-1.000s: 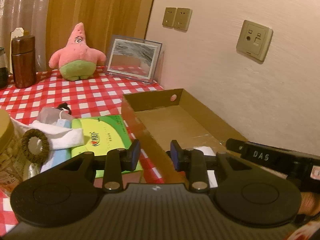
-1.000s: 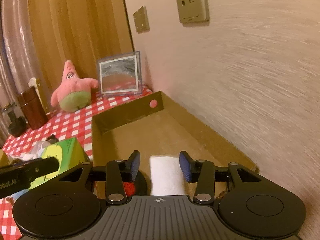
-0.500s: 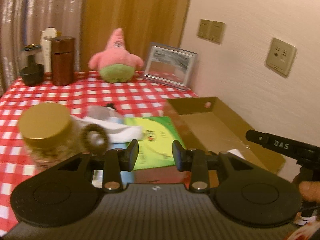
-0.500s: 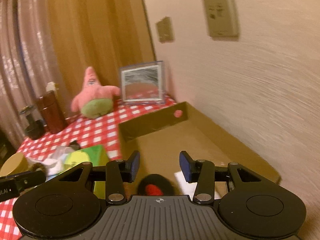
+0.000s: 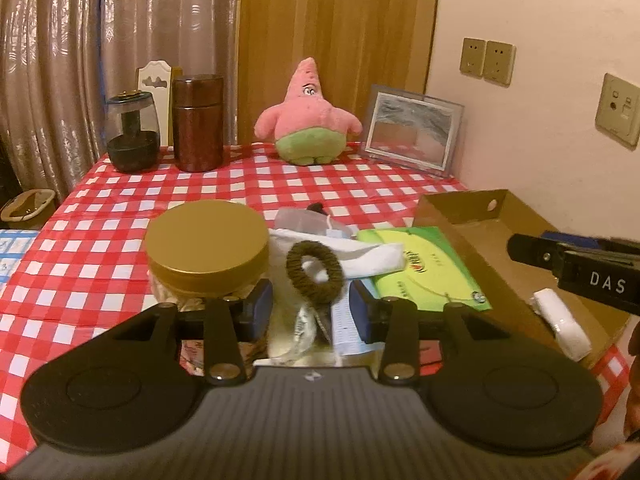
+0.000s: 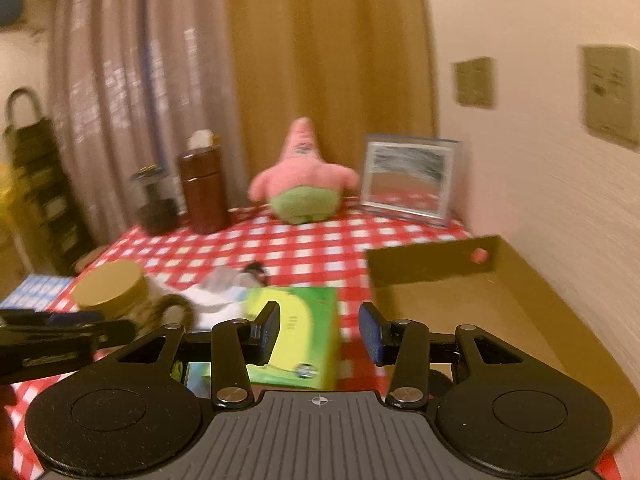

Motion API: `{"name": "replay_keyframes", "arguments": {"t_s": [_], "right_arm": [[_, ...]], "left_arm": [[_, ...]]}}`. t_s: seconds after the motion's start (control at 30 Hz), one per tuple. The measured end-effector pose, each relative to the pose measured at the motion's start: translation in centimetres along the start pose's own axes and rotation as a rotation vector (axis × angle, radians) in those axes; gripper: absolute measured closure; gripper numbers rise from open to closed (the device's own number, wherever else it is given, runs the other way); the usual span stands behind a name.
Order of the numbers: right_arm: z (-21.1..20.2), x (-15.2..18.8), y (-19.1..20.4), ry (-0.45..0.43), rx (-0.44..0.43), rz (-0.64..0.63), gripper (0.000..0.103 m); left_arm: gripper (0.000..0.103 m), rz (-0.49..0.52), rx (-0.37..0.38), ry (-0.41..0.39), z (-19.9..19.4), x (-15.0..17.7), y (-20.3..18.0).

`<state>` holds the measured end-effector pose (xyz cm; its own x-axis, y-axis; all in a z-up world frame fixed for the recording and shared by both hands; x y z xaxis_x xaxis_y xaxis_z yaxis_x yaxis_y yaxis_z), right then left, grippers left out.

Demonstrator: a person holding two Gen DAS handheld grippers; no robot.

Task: Organize soft objects
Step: 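Reach into the pile and grasp the brown hair scrunchie with the left tool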

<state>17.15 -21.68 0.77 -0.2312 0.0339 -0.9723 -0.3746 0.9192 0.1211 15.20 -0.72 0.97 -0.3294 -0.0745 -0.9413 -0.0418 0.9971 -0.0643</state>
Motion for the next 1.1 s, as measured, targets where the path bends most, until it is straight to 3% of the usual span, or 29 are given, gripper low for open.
{"name": "replay_keyframes", "arguments": {"t_s": [0.23,0.7,1.1], "right_arm": [[2.9,0.0,1.4,0.031,-0.098,-0.095,0.059],[5.5,0.4,0.7,0.078,-0.143,-0.113,0.059],[5.5,0.3,0.7,0.077,-0.128,-0.089,0.059]], "left_arm": [[0.064,0.037,0.007,0.014,1.5,0.8,0.0],[0.064,0.149,-0.002,0.024,5.3,2.1,-2.5],[0.067,0.171,-0.046,0.016,6.9,2.3,-3.0]]}}
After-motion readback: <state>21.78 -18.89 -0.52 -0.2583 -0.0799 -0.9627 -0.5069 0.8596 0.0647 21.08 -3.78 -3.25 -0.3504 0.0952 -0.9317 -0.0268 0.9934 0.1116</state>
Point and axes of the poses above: each gripper's, at about its wrist camera, not at the fingertips, and z roughly the way its jaws point, y to its left, x to its underside, the point moved 1 cm from there along z, roughly the way its jaws point, and after that the axes turned 14 degrees about -y, right-handed, at the moved point
